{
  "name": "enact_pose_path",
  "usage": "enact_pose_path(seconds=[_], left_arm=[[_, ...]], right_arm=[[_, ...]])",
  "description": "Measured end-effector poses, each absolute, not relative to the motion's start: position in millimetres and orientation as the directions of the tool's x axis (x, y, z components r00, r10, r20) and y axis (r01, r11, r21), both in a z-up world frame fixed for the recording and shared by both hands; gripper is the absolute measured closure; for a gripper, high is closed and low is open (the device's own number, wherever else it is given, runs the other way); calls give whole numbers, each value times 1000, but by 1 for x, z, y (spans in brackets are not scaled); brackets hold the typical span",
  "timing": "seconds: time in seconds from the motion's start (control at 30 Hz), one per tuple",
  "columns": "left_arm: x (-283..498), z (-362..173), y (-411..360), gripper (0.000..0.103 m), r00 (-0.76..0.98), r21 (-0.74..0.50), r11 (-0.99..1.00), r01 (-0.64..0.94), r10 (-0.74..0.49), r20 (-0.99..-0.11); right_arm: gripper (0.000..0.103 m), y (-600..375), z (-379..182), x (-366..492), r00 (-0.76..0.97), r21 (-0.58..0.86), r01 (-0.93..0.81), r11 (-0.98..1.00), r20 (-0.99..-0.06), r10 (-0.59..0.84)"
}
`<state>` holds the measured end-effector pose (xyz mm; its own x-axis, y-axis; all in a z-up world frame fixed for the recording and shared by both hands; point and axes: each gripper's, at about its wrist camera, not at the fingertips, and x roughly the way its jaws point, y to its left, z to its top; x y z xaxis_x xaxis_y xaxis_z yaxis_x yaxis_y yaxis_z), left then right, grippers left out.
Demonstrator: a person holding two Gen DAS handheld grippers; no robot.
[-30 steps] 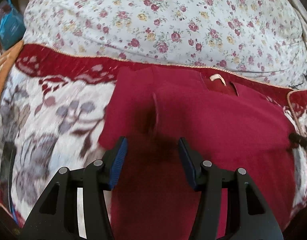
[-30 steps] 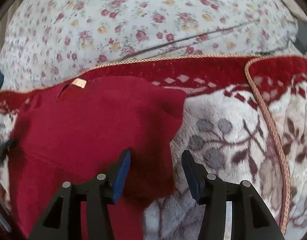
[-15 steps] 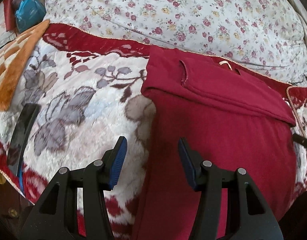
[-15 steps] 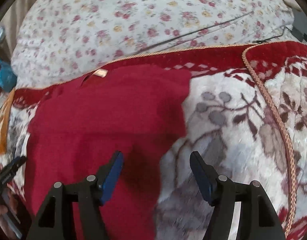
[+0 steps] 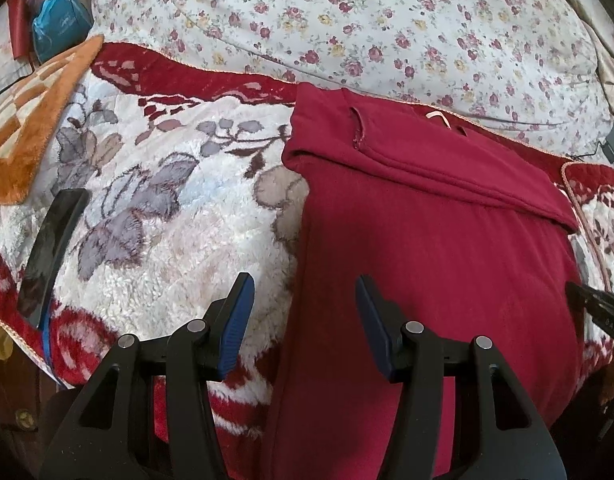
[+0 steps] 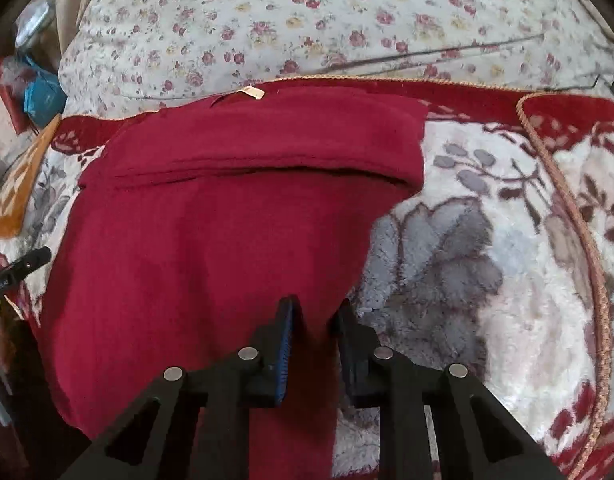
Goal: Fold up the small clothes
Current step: 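Move both open grippers over the sweatshirt toward its hem, then grasp the sweatshirt hem with both grippers and lift it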
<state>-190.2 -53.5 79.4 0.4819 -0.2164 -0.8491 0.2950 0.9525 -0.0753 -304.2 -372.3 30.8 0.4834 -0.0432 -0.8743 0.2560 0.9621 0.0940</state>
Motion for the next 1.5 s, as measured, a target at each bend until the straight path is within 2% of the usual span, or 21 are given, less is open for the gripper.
enact_pose_path(seconds=[0.13, 0.43, 0.6, 0.63, 0.7, 0.73, 0.77, 1.17, 1.3, 1.5], left_arm=[[-196, 80, -44, 51, 467, -85, 952, 293, -220, -856], [-208, 64, -33, 51, 392, -122, 947, 297, -238, -889], [-217, 62, -32, 51, 392, -93, 945, 313, -218, -894], [-219, 61, -33, 51, 393, -88, 945, 316, -215, -894], [-221, 60, -32, 51, 394, -82, 944, 320, -212, -894], [-221, 60, -32, 51, 394, -82, 944, 319, -211, -894], [-222, 60, -31, 51, 394, -85, 944, 318, -213, -894], [-230, 61, -31, 51, 373, -106, 939, 328, -232, -898], [-236, 60, -25, 51, 332, -148, 926, 347, -269, -904], [-258, 51, -10, 51, 283, -145, 908, 392, -270, -920]], right_arm=[[94, -379, 33, -311, 494, 91, 273, 958, -868, -58], [97, -396, 37, -328, 501, 118, 322, 939, -863, -64], [96, -397, 44, -346, 544, 275, 317, 907, -837, 64], [93, -396, 44, -349, 542, 314, 305, 899, -834, 107], [66, -388, 43, -351, 520, 306, 292, 906, -846, 118], [46, -383, 43, -353, 516, 294, 288, 911, -849, 110], [43, -378, 43, -354, 519, 289, 279, 916, -848, 110], [43, -354, 34, -359, 463, 255, 250, 934, -879, 116], [43, -352, 31, -369, 450, 272, 240, 932, -882, 142], [40, -342, 20, -386, 388, 258, 195, 946, -906, 167]])
